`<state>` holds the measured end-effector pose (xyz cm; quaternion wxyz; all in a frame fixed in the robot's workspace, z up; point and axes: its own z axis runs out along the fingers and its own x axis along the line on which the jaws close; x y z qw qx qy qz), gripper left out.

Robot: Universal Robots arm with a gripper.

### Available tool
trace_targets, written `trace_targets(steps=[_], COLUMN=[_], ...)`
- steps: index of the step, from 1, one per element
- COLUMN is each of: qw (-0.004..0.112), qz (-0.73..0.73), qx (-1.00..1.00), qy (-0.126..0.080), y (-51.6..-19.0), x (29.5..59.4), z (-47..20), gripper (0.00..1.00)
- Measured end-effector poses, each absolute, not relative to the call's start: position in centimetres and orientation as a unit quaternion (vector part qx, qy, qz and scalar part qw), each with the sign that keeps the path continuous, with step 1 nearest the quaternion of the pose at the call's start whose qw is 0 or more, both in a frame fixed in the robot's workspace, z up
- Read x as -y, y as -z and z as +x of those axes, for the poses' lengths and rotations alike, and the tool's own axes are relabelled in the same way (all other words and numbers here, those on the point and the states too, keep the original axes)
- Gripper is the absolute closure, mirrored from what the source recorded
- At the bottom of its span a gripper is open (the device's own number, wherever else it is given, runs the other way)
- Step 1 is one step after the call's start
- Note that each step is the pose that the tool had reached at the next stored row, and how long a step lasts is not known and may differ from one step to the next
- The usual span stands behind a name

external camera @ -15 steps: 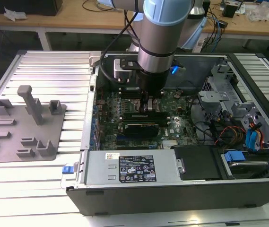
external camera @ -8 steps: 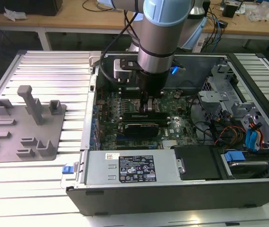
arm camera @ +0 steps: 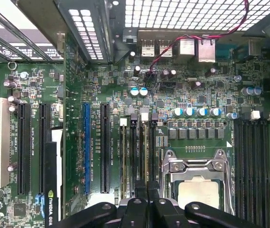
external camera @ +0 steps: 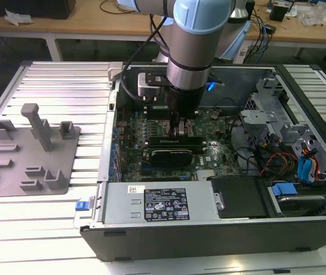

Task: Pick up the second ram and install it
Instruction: 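Insert the second ram into the second slot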

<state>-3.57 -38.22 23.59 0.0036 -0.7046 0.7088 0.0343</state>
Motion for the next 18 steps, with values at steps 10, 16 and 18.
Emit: trace_targets(steps=[10, 16, 18], qw=[0.004, 0.003, 0.004], qz=[-0.705, -0.705, -0.705], qx=[-0.709, -0.709, -0.709], qy=[-0.034, -0.034, -0.034], y=[-23.0, -22.5, -22.5], x=[38.2, 38.2, 38.2], z=[-3.6, -3.6, -3.6], gripper=[0.91, 0.91, 0.91])
